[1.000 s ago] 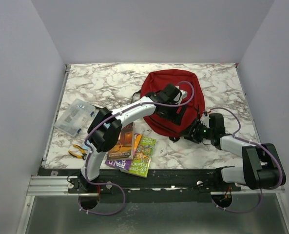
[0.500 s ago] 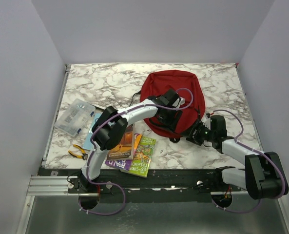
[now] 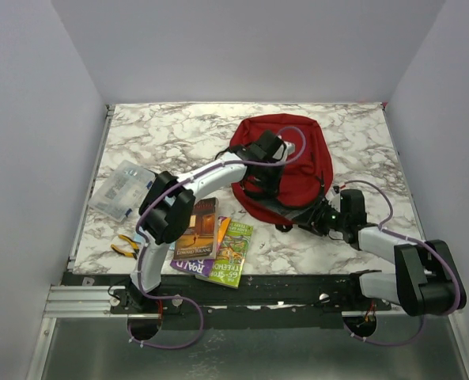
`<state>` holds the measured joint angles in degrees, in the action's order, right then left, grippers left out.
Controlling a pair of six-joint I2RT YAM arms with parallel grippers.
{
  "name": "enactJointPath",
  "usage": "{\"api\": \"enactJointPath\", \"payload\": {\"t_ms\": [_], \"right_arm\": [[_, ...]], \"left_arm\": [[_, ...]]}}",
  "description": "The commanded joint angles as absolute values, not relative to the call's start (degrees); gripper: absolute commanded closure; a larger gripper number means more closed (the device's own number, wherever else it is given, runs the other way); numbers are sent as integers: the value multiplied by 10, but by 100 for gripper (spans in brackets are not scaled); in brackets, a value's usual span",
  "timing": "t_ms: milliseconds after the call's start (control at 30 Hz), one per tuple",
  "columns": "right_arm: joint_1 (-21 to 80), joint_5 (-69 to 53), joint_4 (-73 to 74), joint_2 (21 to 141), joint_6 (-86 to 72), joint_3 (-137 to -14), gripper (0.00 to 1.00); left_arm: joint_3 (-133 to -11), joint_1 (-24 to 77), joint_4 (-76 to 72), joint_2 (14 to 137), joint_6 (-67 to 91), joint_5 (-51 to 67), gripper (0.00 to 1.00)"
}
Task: Pack the student bag
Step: Unzip the student bag at the center of the board.
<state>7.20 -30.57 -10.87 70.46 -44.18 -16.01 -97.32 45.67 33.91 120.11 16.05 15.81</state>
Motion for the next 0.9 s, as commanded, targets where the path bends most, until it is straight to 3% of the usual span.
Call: {"api": "enactJointPath", "payload": {"t_ms": [0, 67, 433, 867], "right_arm": [[76, -331, -169, 750, -448, -160, 66], [76, -331, -193, 766, -459, -162, 75], [76, -320, -221, 790, -469, -176, 98], [77, -250, -218, 751, -482, -202, 99]], "left_arm": [[-1030, 408, 330, 1111, 194, 195, 100], [-1050, 390, 325, 1091, 200, 210, 100], [-1071, 347, 270, 1028, 223, 317, 100], [-1176, 343, 271, 1158, 300, 411, 100]]}}
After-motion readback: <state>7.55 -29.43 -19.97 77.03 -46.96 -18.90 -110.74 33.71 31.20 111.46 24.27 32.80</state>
